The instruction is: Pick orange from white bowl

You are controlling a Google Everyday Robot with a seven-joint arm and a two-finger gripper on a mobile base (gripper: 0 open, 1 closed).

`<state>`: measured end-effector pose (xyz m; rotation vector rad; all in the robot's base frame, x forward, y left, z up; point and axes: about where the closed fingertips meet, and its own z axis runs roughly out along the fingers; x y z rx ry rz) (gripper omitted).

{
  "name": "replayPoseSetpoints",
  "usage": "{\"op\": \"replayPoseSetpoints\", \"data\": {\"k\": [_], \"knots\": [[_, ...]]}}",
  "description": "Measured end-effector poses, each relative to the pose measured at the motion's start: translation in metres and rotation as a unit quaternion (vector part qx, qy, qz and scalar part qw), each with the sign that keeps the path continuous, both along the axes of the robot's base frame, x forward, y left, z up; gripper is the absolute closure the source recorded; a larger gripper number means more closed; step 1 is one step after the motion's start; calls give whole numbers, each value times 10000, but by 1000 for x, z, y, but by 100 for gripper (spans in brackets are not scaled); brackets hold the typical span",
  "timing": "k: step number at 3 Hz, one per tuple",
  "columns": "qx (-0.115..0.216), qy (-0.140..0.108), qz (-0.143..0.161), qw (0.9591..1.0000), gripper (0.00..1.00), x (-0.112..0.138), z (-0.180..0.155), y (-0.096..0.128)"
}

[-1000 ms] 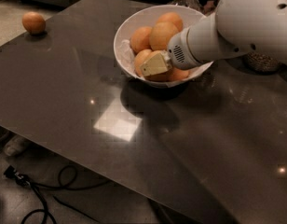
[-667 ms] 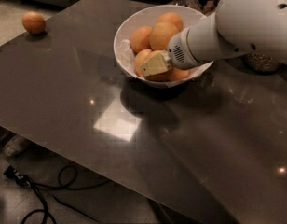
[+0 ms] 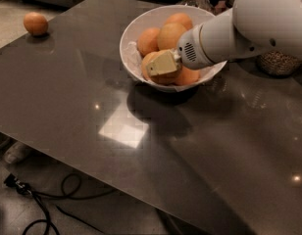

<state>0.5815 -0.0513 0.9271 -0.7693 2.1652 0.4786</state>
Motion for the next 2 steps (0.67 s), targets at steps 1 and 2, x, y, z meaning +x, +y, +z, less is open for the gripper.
{"op": "replayPoseSetpoints", "data": {"k": [1,2], "knots": [[312,-305,-86,9990,100,8,37,-18],[405,-673,-229,9966,100,20,71,-39]]}}
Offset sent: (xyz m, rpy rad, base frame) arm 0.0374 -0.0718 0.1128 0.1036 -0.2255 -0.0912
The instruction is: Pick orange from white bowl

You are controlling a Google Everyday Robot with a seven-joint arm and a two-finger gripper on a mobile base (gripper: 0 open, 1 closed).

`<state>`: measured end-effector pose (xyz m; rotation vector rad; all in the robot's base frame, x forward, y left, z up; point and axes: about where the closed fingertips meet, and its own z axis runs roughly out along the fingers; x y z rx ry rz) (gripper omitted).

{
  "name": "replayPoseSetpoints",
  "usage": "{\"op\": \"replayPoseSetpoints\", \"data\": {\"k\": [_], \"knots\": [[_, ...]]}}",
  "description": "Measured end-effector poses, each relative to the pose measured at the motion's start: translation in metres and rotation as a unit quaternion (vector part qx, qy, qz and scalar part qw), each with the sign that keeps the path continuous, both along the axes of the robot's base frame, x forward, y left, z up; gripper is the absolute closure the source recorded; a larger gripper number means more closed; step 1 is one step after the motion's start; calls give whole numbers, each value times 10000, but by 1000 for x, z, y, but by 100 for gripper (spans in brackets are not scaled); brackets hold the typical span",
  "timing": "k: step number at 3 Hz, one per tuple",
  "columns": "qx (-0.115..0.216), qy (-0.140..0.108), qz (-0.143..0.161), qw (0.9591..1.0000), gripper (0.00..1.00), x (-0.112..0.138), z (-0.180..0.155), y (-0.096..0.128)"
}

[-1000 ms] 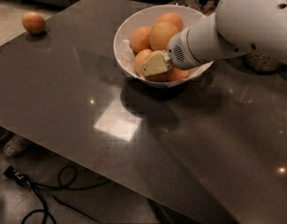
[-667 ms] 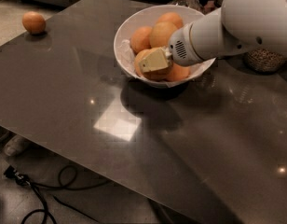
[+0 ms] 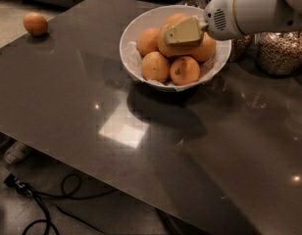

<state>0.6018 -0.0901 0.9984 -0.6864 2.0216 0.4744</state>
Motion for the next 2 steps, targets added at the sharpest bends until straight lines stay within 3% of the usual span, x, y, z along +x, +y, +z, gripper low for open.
{"op": "replayPoseSetpoints", "data": {"k": [1,2], "knots": [[-79,-339,-80,9994,100,17,30,-29],[-79,-339,-80,9994,100,17,30,-29]]}}
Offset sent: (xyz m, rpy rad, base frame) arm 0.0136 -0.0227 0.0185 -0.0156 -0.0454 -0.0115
